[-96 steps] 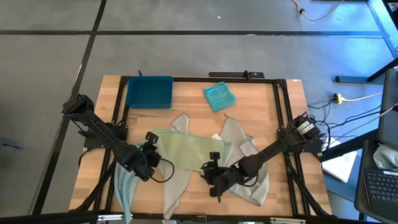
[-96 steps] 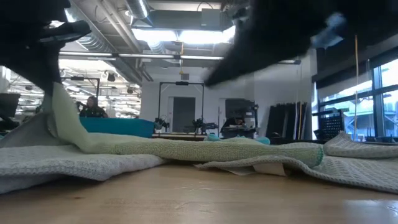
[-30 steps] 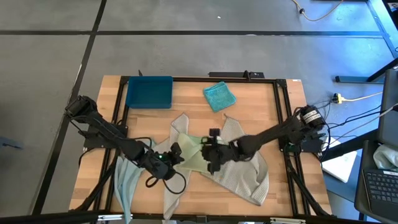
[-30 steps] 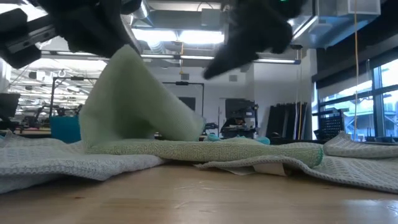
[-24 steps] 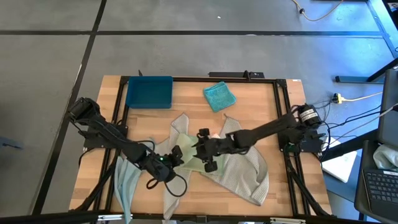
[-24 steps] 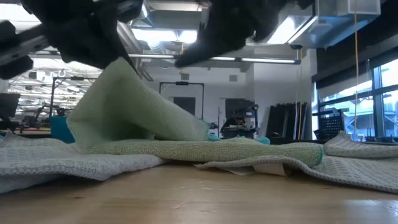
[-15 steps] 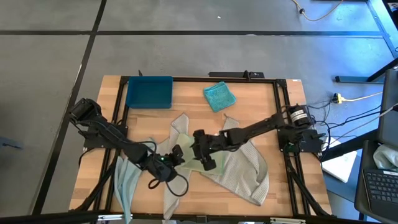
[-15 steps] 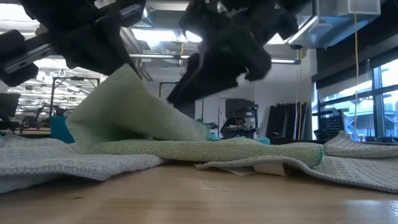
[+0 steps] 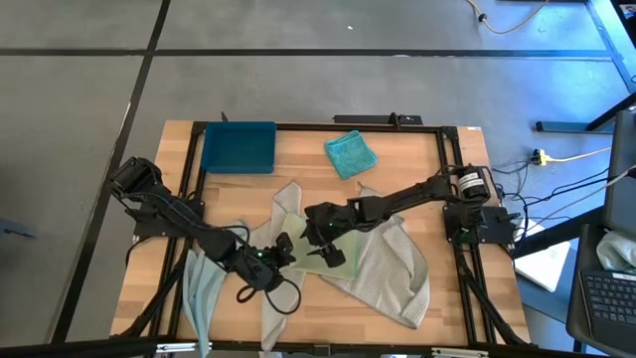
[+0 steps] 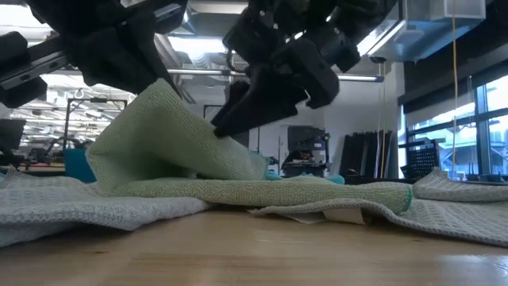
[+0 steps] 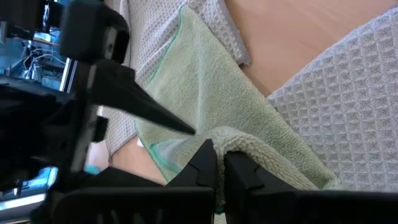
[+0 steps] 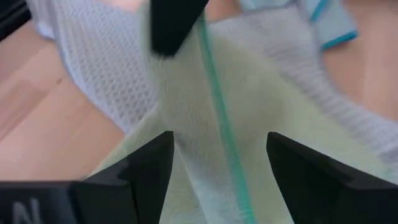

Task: Fold microfiber towels
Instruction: Fold the green towel

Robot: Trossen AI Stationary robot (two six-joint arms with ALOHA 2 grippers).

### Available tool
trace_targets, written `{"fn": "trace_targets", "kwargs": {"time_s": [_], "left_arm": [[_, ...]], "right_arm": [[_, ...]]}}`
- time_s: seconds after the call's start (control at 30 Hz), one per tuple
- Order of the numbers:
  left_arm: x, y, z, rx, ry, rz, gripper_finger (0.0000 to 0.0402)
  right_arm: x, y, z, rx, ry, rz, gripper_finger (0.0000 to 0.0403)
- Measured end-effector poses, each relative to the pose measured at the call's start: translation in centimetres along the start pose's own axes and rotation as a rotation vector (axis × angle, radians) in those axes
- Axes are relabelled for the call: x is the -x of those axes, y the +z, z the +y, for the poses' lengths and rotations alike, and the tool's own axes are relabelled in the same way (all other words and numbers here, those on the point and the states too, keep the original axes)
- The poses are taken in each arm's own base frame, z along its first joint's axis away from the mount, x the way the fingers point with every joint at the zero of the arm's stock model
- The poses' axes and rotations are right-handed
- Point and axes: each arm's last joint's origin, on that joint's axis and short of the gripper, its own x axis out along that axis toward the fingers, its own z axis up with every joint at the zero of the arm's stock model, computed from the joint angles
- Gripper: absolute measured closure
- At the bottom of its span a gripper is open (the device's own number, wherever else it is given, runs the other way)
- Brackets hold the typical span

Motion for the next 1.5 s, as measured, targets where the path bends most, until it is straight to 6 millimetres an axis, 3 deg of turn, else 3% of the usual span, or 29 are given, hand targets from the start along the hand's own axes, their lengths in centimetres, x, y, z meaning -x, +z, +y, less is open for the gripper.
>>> {"fn": "trace_targets", "kwargs": {"time_s": [0.27, 0.4, 0.53, 0.77, 1.17, 1.5], "left_arm": [[0.0, 0.0, 0.0, 0.0, 0.009, 0.006, 0.0401], [0.0, -0.1, 0.0, 0.0, 0.015, 0.011, 0.0401], [0.0, -0.1, 0.1, -0.001, 0.03, 0.022, 0.0401], [0.0, -0.1, 0.1, -0.001, 0.038, 0.027, 0.0401], [-0.3, 0.9, 1.8, 0.084, 0.147, -0.09, 0.0401], [-0.9, 0.7, 3.0, 0.181, 0.113, -0.17, 0.0401]], "right_arm": [[-1.3, -1.3, 0.2, -0.035, 0.033, 0.042, 0.0145], [-1.3, -1.3, 0.2, -0.032, 0.032, 0.047, 0.0167], [-1.3, -1.7, 0.2, -0.007, 0.016, 0.086, 0.0229], [-1.2, -1.9, 0.0, 0.078, -0.058, 0.131, 0.0386], [3.4, 0.2, 0.3, 0.169, -0.103, 0.211, 0.0392], [3.8, -0.5, 1.5, 0.186, -0.055, 0.324, 0.0396]]}}
